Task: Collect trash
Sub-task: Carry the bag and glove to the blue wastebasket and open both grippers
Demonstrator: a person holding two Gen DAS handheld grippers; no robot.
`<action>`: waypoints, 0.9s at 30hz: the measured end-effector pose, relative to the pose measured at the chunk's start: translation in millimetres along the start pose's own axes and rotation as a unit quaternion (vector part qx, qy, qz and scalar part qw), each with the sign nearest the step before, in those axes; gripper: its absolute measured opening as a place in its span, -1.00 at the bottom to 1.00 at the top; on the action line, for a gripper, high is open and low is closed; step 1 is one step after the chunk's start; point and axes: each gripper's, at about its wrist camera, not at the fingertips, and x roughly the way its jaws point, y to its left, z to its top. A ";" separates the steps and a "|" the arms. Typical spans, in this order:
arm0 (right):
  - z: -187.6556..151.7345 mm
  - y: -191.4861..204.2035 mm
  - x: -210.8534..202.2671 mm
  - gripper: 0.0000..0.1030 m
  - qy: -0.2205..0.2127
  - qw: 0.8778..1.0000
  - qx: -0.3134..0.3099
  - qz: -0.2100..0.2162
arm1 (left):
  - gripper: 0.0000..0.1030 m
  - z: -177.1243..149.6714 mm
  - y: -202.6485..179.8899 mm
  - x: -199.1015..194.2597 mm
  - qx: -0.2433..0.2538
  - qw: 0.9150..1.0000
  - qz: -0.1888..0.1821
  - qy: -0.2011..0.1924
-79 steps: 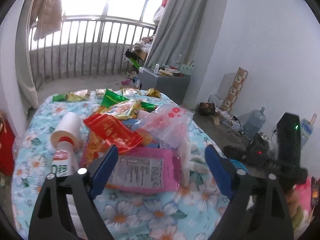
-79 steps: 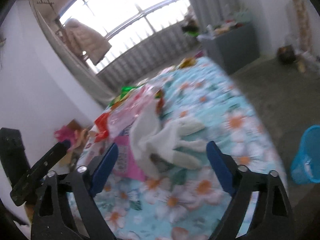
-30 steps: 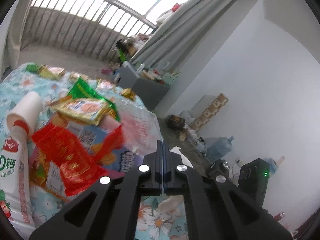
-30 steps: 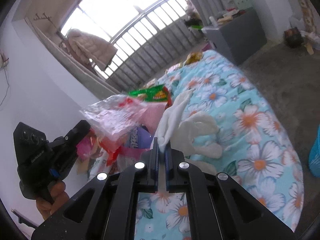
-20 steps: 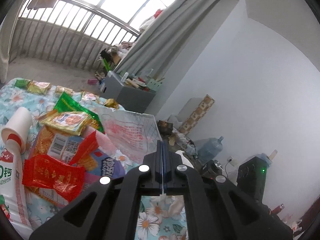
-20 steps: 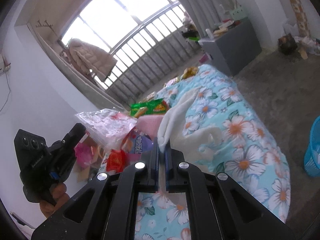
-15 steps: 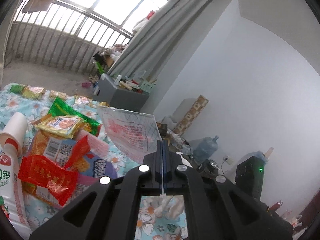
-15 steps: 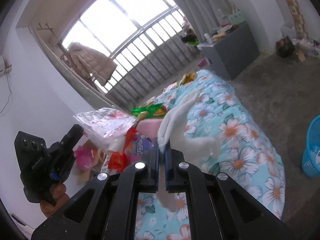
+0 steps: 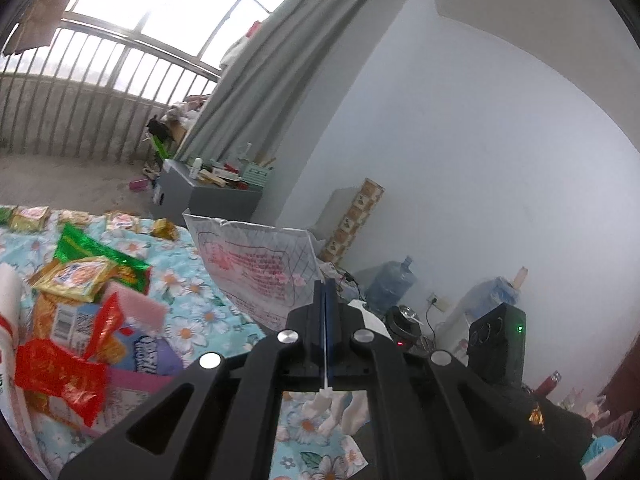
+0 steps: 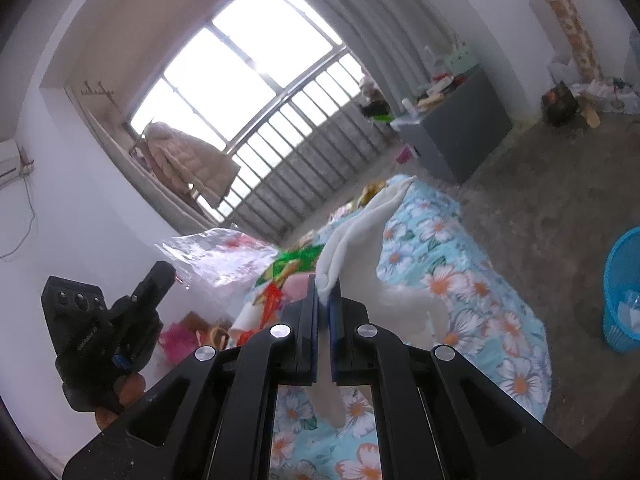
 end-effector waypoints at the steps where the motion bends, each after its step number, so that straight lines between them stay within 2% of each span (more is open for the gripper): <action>1: 1.3 -2.2 -3.0 -0.94 -0.004 1.000 0.001 0.000 | -1.00 -0.4 -1.9 3.3 0.003 1.000 -0.003 0.002; 8: 8.8 -27.3 -29.2 -0.94 -0.040 0.999 0.021 -0.007 | -1.00 -3.0 -33.4 38.9 0.020 0.999 -0.032 0.030; 14: 12.4 -54.2 -53.8 -0.94 -0.070 0.996 0.044 -0.029 | -1.00 -10.9 -55.3 86.6 0.021 0.995 -0.066 0.074; 20: 16.8 -85.8 -74.9 -0.94 -0.101 0.990 0.071 -0.070 | -1.00 -23.0 -74.2 147.7 0.001 0.986 -0.095 0.136; 24: 16.4 -111.9 -84.3 -0.94 -0.118 0.983 0.090 -0.110 | -1.00 -32.6 -87.7 187.3 0.005 0.980 -0.099 0.172; 27: 16.4 -137.8 -88.2 -0.94 -0.124 0.976 0.113 -0.136 | -1.00 -44.5 -97.3 227.0 -0.002 0.971 -0.095 0.218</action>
